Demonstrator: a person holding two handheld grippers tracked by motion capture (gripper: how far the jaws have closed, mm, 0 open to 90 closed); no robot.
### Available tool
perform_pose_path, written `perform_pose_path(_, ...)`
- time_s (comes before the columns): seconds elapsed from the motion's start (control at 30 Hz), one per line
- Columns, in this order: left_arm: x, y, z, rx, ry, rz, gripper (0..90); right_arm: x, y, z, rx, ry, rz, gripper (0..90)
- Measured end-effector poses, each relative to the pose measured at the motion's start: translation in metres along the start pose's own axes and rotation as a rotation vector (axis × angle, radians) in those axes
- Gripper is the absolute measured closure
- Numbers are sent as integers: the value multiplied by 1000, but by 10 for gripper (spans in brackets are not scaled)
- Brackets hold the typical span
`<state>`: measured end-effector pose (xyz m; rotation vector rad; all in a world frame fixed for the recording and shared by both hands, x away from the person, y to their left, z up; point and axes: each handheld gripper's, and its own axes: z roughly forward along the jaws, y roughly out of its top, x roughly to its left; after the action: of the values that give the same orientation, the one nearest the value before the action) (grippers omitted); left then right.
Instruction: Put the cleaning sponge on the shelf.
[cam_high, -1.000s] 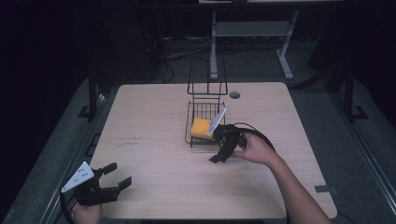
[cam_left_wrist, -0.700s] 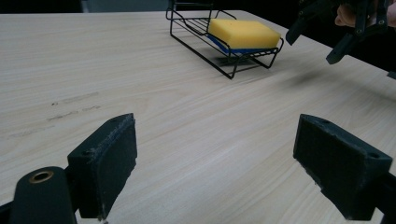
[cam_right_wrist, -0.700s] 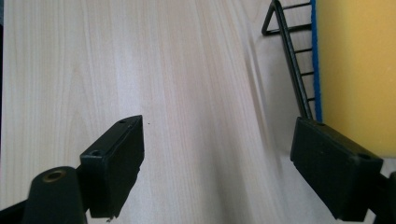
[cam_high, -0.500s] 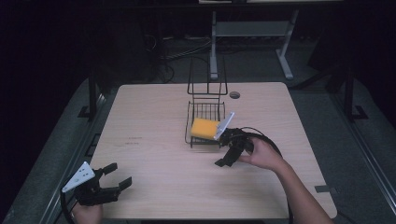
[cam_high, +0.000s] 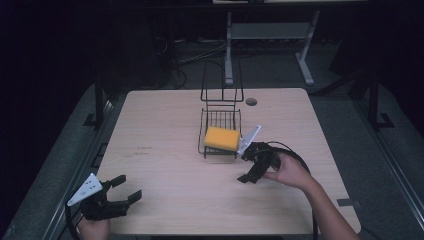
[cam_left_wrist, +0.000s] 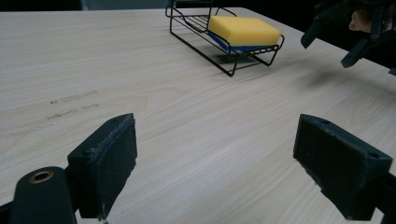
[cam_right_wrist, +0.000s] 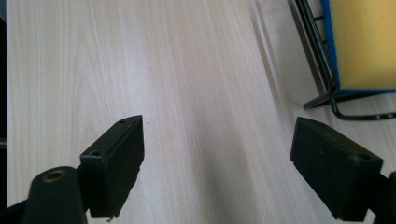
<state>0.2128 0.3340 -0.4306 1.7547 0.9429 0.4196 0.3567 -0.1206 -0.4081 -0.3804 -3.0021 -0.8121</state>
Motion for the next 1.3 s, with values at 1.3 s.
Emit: perform_pose_path(1.3,-1,0,2,15,0,13,128,14,-53,-20,41,-54,55,174)
